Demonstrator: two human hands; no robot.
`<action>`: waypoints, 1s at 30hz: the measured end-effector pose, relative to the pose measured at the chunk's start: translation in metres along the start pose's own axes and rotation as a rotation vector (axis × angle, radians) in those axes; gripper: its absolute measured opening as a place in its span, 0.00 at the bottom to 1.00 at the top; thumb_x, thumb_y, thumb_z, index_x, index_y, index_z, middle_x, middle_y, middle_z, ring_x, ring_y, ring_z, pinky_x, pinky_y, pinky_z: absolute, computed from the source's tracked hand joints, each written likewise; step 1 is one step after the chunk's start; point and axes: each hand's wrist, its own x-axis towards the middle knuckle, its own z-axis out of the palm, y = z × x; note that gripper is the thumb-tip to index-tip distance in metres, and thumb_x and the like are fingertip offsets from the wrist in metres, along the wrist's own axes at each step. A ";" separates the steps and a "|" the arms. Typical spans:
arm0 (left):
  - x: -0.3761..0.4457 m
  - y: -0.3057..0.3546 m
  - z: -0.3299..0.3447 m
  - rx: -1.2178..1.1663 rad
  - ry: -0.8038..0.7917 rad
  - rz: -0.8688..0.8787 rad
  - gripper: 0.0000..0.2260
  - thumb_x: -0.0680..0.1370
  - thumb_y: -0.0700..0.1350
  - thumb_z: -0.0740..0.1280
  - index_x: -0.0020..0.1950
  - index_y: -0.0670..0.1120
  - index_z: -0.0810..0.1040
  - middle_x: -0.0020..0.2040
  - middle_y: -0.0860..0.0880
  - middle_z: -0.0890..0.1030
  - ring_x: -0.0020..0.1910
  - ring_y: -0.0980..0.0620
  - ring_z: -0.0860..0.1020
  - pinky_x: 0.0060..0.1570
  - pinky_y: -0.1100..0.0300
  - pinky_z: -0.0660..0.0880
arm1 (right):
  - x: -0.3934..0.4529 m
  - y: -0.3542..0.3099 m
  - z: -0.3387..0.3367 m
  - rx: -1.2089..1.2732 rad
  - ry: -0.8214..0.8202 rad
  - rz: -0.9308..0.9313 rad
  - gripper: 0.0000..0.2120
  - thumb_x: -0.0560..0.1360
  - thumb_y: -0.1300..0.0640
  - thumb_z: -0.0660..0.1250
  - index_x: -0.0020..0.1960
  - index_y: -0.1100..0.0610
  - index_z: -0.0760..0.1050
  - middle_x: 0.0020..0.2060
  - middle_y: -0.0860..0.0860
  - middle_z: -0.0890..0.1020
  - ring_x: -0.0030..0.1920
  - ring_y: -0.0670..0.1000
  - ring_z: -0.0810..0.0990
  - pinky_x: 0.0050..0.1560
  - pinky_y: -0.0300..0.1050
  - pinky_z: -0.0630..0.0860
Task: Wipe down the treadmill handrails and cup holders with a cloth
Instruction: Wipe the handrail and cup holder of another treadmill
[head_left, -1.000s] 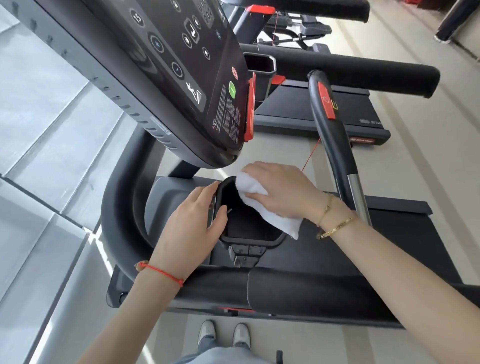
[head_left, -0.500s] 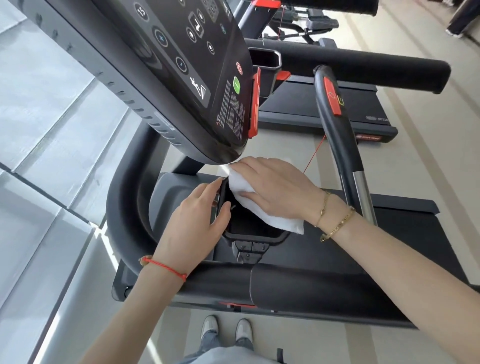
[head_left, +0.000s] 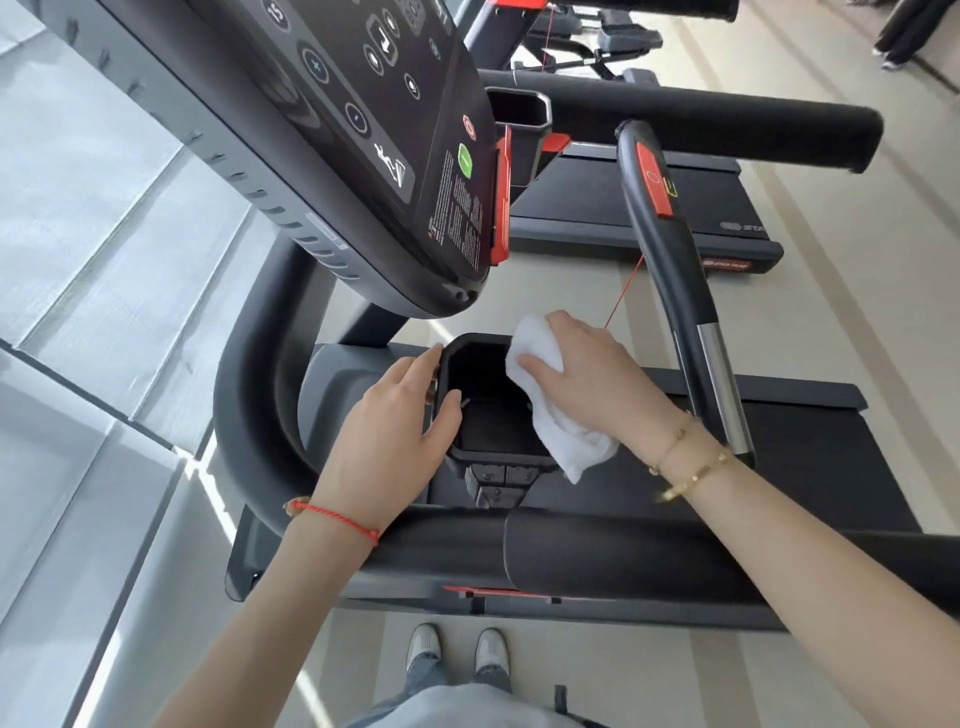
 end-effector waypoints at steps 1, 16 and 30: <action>0.000 0.000 0.000 -0.001 0.005 -0.004 0.23 0.81 0.51 0.62 0.75 0.48 0.67 0.54 0.50 0.78 0.50 0.50 0.77 0.50 0.56 0.75 | 0.004 -0.002 -0.004 0.004 -0.011 -0.009 0.15 0.81 0.46 0.60 0.56 0.58 0.67 0.46 0.51 0.73 0.48 0.57 0.74 0.42 0.46 0.61; 0.016 -0.007 -0.002 -0.046 -0.056 0.085 0.23 0.81 0.48 0.62 0.76 0.45 0.65 0.63 0.48 0.75 0.60 0.49 0.75 0.61 0.56 0.72 | -0.010 0.005 0.001 0.239 -0.018 0.094 0.17 0.80 0.48 0.63 0.63 0.57 0.66 0.48 0.50 0.73 0.44 0.49 0.73 0.36 0.38 0.65; 0.017 -0.007 -0.001 -0.156 -0.033 0.083 0.21 0.80 0.45 0.64 0.73 0.44 0.70 0.58 0.47 0.78 0.53 0.48 0.79 0.58 0.49 0.76 | -0.098 -0.008 -0.018 -0.151 -0.146 -0.415 0.33 0.77 0.34 0.48 0.76 0.50 0.60 0.77 0.42 0.60 0.76 0.38 0.51 0.72 0.28 0.43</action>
